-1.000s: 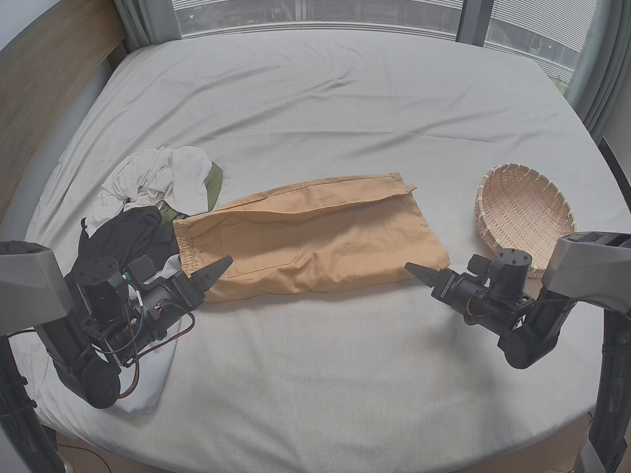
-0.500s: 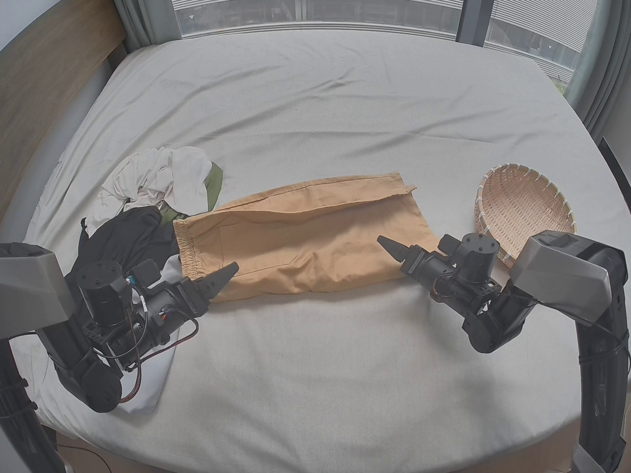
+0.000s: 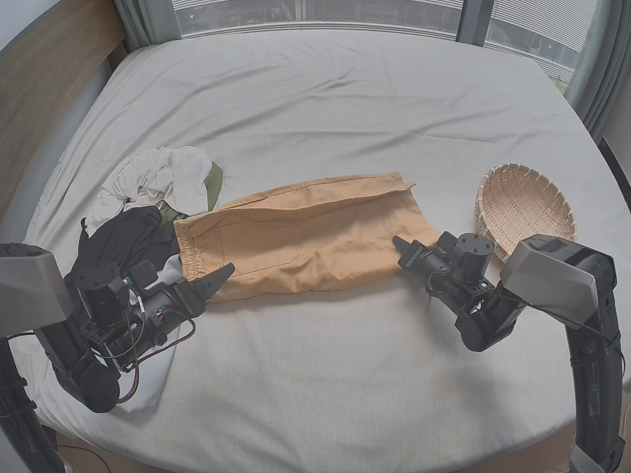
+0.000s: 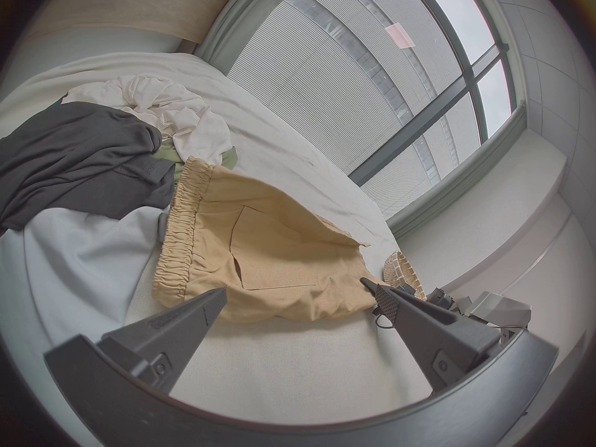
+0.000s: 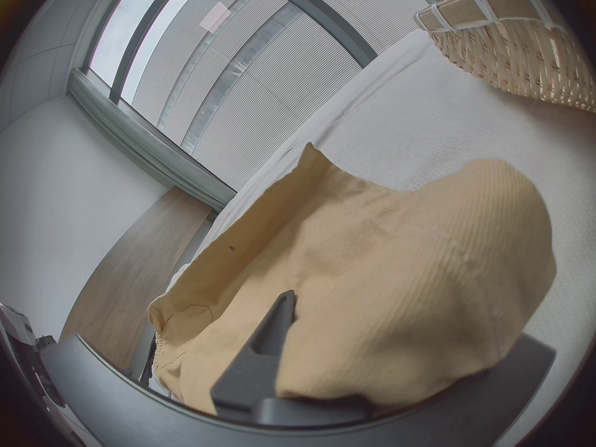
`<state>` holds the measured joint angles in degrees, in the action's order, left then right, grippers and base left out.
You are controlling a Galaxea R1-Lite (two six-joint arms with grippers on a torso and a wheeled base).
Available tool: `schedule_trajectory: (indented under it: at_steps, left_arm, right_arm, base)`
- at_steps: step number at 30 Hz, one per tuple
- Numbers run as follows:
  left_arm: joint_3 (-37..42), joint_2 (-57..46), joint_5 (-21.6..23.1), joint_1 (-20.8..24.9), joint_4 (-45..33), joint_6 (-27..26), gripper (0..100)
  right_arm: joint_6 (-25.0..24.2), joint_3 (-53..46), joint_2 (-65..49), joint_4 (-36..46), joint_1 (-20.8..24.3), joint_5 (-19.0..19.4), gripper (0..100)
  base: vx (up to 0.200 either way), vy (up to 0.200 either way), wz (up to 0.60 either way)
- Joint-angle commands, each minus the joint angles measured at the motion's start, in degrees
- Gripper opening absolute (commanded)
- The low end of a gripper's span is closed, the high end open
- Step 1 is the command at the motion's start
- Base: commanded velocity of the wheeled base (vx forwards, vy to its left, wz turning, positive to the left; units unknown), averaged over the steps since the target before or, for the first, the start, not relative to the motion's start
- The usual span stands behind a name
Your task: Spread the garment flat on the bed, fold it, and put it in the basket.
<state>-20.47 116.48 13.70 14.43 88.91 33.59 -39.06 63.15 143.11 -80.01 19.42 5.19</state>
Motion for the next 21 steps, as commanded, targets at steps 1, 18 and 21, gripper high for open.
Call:
schedule_trajectory:
  at_steps: [1,18,21]
  left_arm:
    - [0.3,-0.1,-0.1,-0.3,0.0,0.1,100]
    - [0.6,-0.2,0.4,-1.3,0.0,0.1,100]
    - [1.3,0.3,0.5,-1.2,0.0,0.1,100]
  right_arm:
    - [0.8,-4.4,-1.7,-1.3,0.0,-0.7,0]
    - [8.6,-35.9,-15.0,-8.3,-1.7,-0.6,0]
    - [9.4,-38.6,-16.6,-8.3,-3.1,-0.6,0]
  base:
    - [0.000,0.000,0.00]
    - [0.000,0.000,0.00]
    - [0.000,0.000,0.00]
